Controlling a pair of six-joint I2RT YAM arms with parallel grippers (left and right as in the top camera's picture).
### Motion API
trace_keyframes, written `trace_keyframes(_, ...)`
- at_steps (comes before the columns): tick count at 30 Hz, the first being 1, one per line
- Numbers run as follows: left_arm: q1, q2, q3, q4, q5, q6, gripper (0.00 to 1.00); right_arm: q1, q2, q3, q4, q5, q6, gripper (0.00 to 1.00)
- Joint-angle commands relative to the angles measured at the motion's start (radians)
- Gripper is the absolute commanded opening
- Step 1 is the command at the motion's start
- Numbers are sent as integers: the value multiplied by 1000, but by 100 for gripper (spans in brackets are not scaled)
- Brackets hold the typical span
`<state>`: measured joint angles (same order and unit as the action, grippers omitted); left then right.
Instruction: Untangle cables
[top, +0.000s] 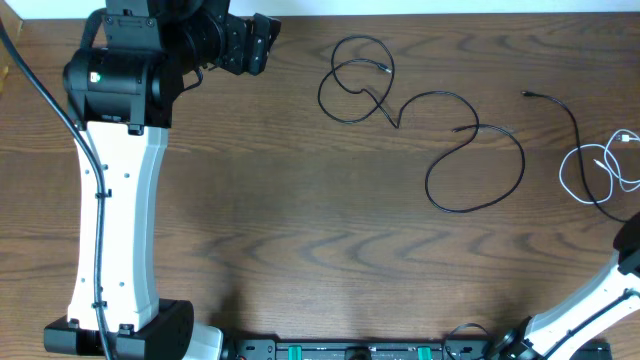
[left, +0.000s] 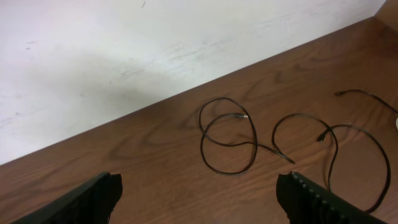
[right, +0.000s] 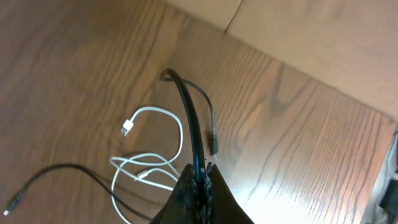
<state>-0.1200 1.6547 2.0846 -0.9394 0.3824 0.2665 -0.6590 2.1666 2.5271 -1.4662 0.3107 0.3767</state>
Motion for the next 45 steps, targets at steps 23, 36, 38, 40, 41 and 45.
trace_keyframes(23,-34,-9,-6,-13,-10,18,84,190,142,8,74,-91,-82,1)
trace_keyframes(36,-43,-9,-6,-14,-10,29,84,246,274,9,213,-92,-64,1)
trace_keyframes(38,-43,-9,-6,-14,-10,29,84,237,274,8,222,-89,-71,1)
trace_keyframes(40,-43,-9,-6,-14,-10,29,84,230,274,9,226,-93,-85,1)
trace_keyframes(41,-43,-9,-6,-15,-10,29,84,227,274,9,225,-89,-90,1)
trace_keyframes(45,-43,-9,-6,-17,-10,29,84,225,274,8,225,-84,-109,5)
